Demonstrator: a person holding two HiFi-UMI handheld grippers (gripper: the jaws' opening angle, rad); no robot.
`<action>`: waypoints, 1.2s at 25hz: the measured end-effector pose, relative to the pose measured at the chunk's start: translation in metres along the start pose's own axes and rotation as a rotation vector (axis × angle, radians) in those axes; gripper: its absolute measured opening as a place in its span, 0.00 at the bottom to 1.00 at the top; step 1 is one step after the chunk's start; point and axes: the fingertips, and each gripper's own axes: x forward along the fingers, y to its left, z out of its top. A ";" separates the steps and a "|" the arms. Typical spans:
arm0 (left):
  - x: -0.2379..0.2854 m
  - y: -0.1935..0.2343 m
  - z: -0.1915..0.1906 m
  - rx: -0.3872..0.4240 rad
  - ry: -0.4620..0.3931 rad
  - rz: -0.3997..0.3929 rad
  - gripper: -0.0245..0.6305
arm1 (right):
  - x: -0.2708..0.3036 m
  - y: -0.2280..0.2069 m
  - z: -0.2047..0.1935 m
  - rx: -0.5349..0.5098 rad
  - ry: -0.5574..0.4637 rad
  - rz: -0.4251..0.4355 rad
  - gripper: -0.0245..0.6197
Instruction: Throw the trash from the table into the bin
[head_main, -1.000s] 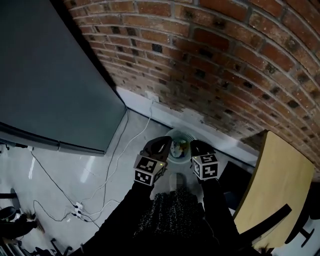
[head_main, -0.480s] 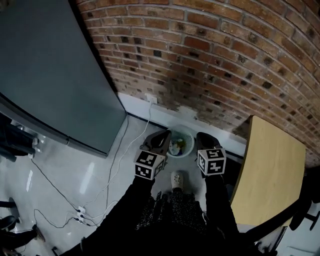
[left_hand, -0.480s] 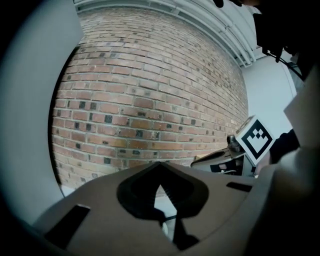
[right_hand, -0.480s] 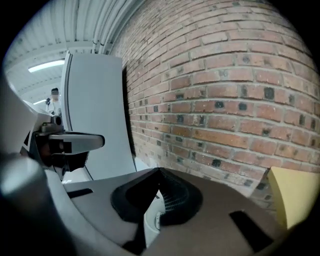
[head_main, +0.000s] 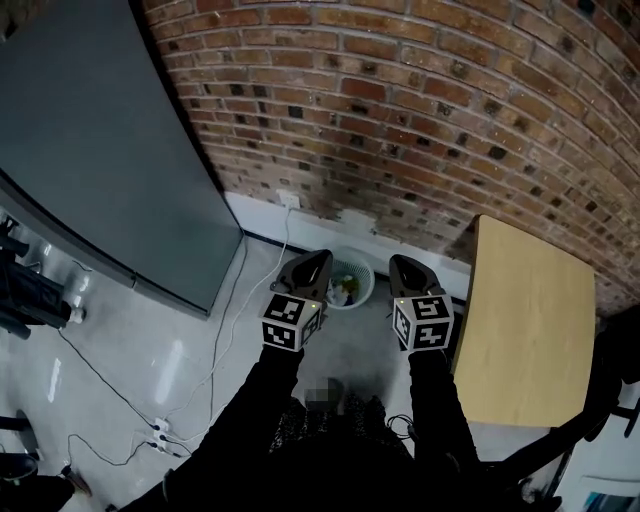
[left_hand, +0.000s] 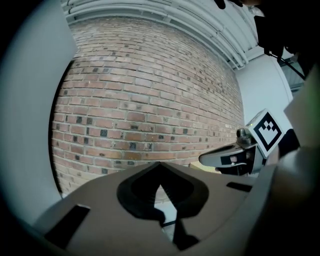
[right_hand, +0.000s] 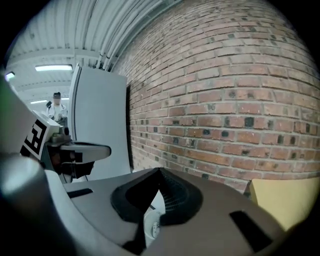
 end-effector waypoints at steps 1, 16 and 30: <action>-0.001 -0.004 0.003 0.003 -0.005 0.005 0.05 | -0.006 -0.004 0.003 0.009 -0.012 -0.005 0.05; -0.032 -0.093 0.020 0.010 -0.056 0.047 0.05 | -0.101 -0.042 0.006 0.021 -0.059 -0.003 0.05; -0.058 -0.136 0.024 0.024 -0.076 0.072 0.05 | -0.143 -0.039 0.007 0.016 -0.095 0.048 0.05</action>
